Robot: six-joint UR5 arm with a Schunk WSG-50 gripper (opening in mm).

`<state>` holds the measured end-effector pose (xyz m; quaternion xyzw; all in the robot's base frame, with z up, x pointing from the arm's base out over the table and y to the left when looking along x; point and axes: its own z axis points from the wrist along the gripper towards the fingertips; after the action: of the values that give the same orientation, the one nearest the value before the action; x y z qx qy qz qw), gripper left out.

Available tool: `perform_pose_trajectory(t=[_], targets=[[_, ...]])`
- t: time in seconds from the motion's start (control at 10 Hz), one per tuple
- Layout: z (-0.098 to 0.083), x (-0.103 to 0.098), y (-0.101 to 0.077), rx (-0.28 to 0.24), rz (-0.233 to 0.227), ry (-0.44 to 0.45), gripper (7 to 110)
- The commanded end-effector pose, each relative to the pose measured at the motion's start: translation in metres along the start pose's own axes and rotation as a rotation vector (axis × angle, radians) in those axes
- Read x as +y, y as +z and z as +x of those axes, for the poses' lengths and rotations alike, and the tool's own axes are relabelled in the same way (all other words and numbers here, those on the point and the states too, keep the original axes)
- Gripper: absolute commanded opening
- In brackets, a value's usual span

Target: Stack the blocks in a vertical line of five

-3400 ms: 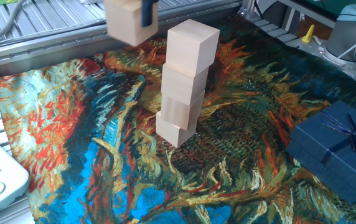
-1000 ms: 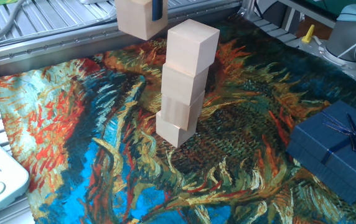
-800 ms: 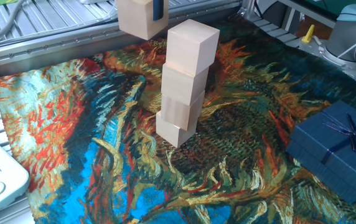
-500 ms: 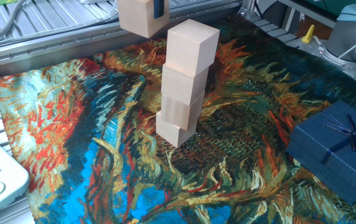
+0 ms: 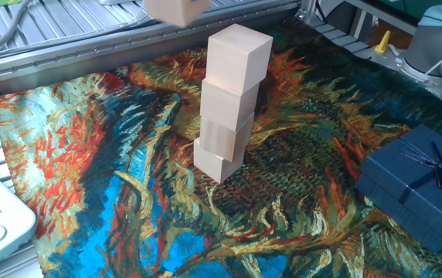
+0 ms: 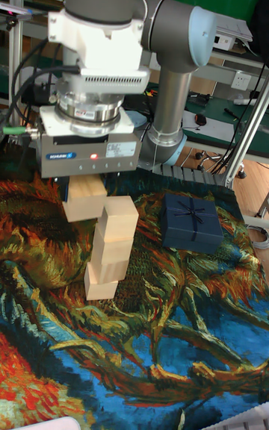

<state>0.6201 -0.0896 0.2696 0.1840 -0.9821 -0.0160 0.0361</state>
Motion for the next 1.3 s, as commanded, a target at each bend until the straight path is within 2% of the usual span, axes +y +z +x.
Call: perform_pose_trajectory(t=[0.0, 0.2, 0.4, 0.6, 0.8, 1.0, 1.1, 1.2], targets=[[0.020, 0.018, -0.021, 0.012, 0.001, 0.004, 22], [0.020, 0.030, -0.023, -0.001, -0.007, 0.010, 22], [0.008, 0.047, -0.014, -0.048, -0.014, 0.022, 22], [-0.003, 0.069, -0.012, -0.089, -0.048, 0.004, 22], [-0.006, 0.077, -0.008, -0.103, -0.050, 0.008, 22], [-0.008, 0.075, -0.004, -0.113, -0.032, 0.017, 22], [-0.016, 0.079, 0.001, -0.136, -0.050, 0.028, 22], [-0.015, 0.077, 0.006, -0.131, -0.038, 0.040, 22]])
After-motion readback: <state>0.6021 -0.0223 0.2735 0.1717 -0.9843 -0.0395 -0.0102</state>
